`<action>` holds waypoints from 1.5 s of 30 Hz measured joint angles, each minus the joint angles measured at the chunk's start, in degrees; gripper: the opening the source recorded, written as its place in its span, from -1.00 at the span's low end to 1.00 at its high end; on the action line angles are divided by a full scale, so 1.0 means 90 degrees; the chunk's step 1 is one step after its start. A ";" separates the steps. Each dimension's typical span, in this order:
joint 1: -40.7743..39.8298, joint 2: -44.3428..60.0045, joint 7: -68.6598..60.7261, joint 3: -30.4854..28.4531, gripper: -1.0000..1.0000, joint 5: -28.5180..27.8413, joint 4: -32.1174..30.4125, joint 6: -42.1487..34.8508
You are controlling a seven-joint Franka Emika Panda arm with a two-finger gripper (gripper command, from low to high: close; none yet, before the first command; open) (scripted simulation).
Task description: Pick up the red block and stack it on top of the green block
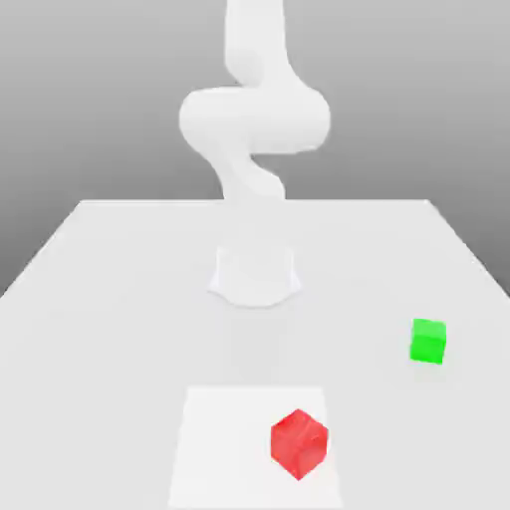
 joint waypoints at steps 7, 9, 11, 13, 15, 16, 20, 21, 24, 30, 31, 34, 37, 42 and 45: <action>-0.0542 0.1648 0.1794 0.0735 0.00 -0.0155 -0.0577 0.0780; -0.0666 0.2110 0.2313 0.0917 0.00 -0.0223 -0.0738 0.0998; -0.0750 0.2575 0.2843 0.1059 0.00 -0.0310 -0.0898 0.1214; -0.0830 0.3040 0.3375 0.1193 0.00 -0.0395 -0.1059 0.1431; -0.0845 0.3506 0.3910 0.1259 0.00 -0.0487 -0.1219 0.1646; -0.0872 0.3738 0.4165 0.1312 0.00 -0.0517 -0.1299 0.1755; -0.0794 0.4652 0.5143 0.1359 0.00 -0.0570 -0.1622 0.2192; -0.0753 0.4876 0.5359 0.1358 0.00 -0.0543 -0.1703 0.2303; -0.0615 0.5551 0.5826 0.1225 0.00 -0.0675 -0.1773 0.2749; -0.0253 0.6462 0.6267 0.0753 -1.00 -0.1204 -0.1647 0.3482; -0.0253 0.6462 0.6268 0.0753 -1.00 -0.1206 -0.1647 0.3488; -0.0198 0.6571 0.6318 0.0686 -1.00 -0.1269 -0.1630 0.3584; -0.0356 0.6174 0.6127 0.0898 -1.00 -0.1010 -0.1696 0.3259; -0.0227 0.5107 0.5750 0.1409 -1.00 -0.0216 -0.1968 0.2500; 0.0761 0.4539 0.5829 0.1915 -1.00 0.0361 -0.2291 0.2308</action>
